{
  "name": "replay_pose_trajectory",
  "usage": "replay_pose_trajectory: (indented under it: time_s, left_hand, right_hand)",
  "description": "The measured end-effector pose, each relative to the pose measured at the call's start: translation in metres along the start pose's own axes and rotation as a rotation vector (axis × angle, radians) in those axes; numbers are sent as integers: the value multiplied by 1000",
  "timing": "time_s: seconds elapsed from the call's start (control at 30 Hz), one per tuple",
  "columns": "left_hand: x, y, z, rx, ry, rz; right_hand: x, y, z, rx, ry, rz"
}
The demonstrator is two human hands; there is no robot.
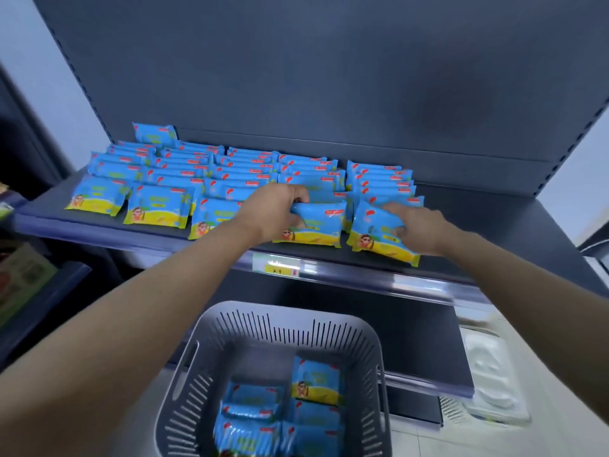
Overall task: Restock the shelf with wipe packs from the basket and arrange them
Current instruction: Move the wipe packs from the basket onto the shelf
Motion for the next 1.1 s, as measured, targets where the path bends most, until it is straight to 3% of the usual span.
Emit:
replay_pose_trajectory:
  time_s: [0.2,0.6,0.97,1.1]
  left_hand:
    - [28,-29,4,-48,-140,81]
    - [56,-57,14,1,-344,63]
    - [60,-63,5,40,-500,-135]
    - [62,-40,9,67,-457,-145]
  right_hand:
    - [13,-15,1,-73,107,-5]
    - [-8,-30,-10,17,194,-245]
    - [-10,14,9,-87,222,-257]
    - [-17,29,38,-166,206,-343]
Point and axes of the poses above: each hand's wrist, its own y-axis away from the middle knuckle, its own x-axis out of the palm, z = x × y, the point moved 9 cm from there along -y, towards the middle knuckle, and after that the axes turned 10 degrees about -x, right-handed, at the moved point
